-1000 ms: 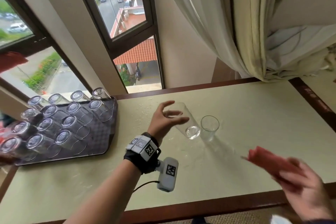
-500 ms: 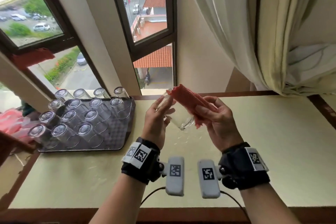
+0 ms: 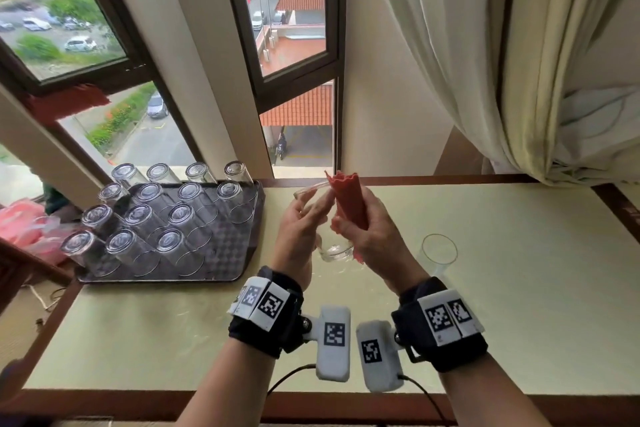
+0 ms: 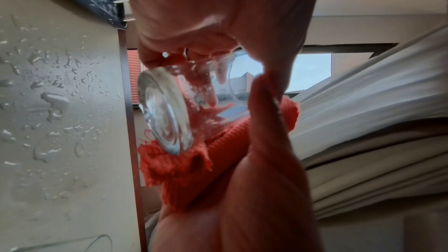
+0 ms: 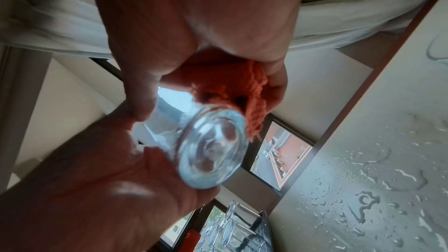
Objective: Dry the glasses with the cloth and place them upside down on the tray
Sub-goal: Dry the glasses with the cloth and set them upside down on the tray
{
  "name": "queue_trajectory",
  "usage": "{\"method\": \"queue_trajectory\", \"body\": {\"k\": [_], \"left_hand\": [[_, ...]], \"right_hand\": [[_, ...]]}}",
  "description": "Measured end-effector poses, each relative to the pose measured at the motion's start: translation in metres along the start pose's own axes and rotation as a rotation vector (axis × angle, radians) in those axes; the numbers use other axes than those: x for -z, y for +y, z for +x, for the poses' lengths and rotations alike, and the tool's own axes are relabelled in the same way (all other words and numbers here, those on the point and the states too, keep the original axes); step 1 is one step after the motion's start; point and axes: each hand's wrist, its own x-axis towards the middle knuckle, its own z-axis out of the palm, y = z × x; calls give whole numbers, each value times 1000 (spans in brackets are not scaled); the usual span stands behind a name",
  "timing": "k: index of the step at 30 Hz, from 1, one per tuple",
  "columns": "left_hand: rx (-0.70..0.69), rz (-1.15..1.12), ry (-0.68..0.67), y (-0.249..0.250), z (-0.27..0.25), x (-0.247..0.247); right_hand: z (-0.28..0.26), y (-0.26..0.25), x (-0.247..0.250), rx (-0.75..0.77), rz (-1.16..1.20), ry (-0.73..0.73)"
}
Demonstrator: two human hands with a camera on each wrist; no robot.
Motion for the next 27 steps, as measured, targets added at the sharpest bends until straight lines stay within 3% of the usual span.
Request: {"method": "queue_trajectory", "body": {"k": [7,18,22,27], "left_hand": [[37,94,-75,2,-2,5],[42,88,-42,7,-3,10],[31,77,-60,5,-4,9],[13,52,-79,8,-7,4]], "right_hand": [[-3,-1,10,-100,168,-93],[-3,1,12,-196,368,72],[-4,0,8,-165,326,110],[-12,-3,8,6,296,-56]]}}
